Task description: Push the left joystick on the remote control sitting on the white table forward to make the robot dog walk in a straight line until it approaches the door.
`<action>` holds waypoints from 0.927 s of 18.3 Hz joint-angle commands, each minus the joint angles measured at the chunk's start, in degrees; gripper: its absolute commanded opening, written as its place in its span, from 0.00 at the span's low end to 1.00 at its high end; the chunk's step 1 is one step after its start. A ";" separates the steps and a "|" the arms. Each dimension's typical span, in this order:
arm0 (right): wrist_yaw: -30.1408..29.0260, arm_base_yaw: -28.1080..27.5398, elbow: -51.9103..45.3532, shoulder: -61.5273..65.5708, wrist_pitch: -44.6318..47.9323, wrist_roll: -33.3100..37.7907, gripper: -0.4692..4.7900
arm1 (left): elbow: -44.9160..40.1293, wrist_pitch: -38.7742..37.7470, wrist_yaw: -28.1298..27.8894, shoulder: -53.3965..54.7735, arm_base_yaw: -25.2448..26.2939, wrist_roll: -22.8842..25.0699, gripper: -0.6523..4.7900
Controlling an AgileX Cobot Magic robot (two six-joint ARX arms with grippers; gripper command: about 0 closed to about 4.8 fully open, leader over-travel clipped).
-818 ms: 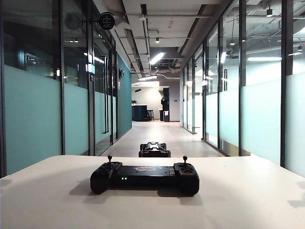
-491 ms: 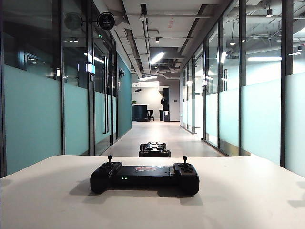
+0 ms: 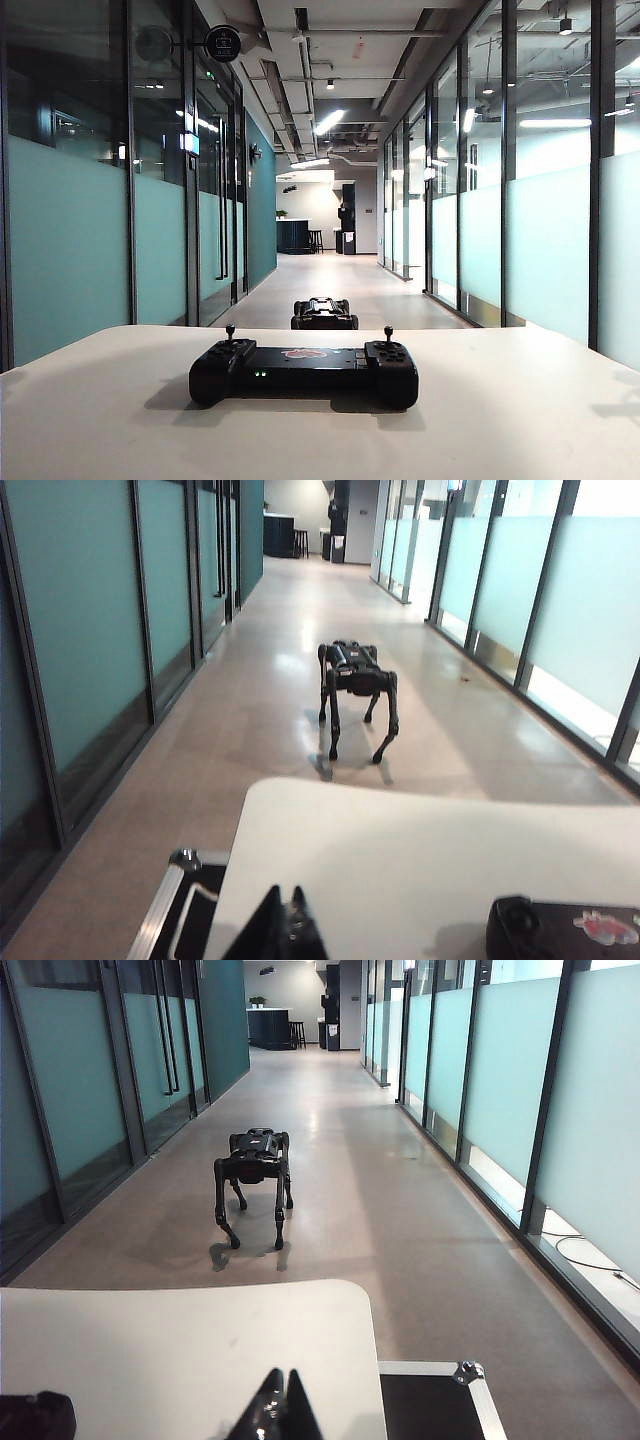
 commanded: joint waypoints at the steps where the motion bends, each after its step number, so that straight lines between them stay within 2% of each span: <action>1: -1.60 0.11 3.89 5.14 2.82 -0.39 0.08 | 1.95 2.27 -0.17 3.63 0.02 -0.15 0.11; 3: -5.42 0.72 6.88 12.07 5.66 -0.39 0.08 | 2.84 7.43 0.31 9.49 0.02 -0.15 0.11; 8: -5.46 6.32 8.76 23.82 13.75 -0.37 0.08 | 6.23 13.27 3.04 22.21 -0.04 -0.20 0.11; 13: -3.45 15.41 8.83 35.30 20.48 -0.33 0.08 | 9.14 17.18 4.31 34.47 -0.76 -2.71 0.11; 17: 0.37 21.24 8.83 43.34 23.65 0.13 0.08 | 12.72 17.90 4.09 43.78 -6.10 -2.47 0.11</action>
